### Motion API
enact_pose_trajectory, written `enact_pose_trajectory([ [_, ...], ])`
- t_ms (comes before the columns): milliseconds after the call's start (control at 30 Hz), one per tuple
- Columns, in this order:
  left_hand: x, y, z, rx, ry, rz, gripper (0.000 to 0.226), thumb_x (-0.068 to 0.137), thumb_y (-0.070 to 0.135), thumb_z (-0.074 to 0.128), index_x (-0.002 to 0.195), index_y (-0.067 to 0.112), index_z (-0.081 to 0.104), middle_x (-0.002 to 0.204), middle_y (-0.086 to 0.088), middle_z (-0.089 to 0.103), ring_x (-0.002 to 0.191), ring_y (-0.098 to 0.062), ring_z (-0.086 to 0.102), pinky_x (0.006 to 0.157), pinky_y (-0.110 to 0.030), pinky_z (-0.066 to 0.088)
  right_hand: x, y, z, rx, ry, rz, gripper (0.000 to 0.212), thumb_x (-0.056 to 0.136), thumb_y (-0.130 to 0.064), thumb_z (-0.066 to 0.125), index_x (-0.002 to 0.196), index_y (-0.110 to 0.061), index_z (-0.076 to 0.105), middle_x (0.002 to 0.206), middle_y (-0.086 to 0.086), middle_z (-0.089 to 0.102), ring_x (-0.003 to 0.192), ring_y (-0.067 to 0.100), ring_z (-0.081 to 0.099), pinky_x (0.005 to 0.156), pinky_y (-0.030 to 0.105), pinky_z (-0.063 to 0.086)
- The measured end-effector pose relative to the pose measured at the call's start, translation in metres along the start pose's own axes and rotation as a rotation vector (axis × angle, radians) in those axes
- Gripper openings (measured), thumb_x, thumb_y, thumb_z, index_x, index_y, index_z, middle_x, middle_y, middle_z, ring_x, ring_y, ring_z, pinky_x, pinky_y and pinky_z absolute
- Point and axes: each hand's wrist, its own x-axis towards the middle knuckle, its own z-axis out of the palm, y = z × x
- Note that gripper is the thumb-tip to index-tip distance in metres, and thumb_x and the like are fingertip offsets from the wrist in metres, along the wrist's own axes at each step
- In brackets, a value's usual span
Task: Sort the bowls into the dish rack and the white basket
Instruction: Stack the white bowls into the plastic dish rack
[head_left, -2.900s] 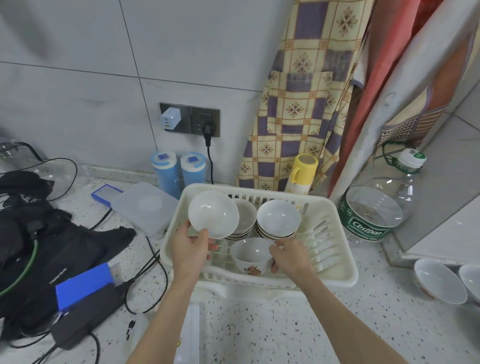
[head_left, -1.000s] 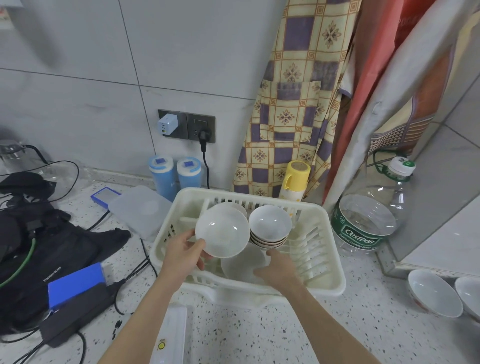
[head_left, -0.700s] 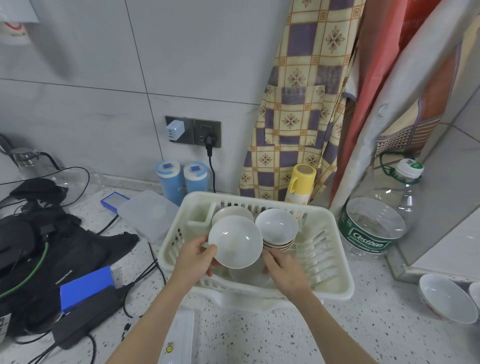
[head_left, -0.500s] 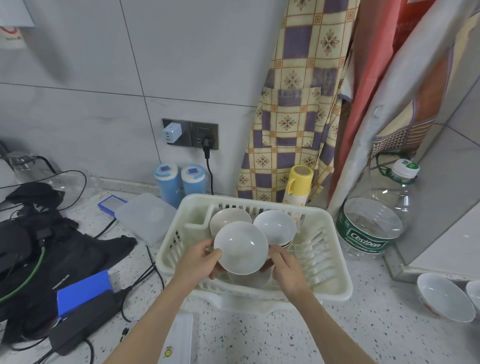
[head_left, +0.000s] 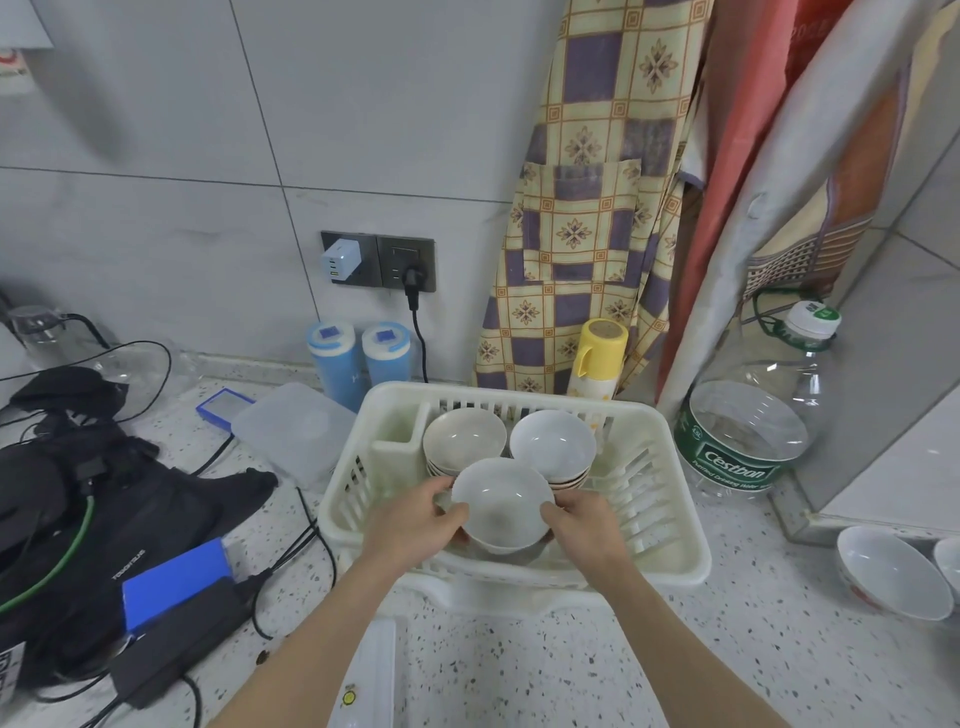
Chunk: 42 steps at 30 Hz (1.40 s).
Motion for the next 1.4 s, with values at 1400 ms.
enact_pose_trajectory([
  [1400, 0.016, -0.008, 0.019, 0.503, -0.016, -0.011, 0.033, 0.085, 0.053, 0.051, 0.103, 0.031, 0.068, 0.096, 0.008, 0.072, 0.095, -0.02, 0.065, 0.068, -0.027, 0.041, 0.012, 0.008, 0.004, -0.219, -0.186, 0.254, 0.025, 0.085, -0.009, 0.049, 0.06, -0.014, 0.047, 0.076, 0.019, 0.075, 0.043, 0.013, 0.045, 0.045, 0.019, 0.037],
])
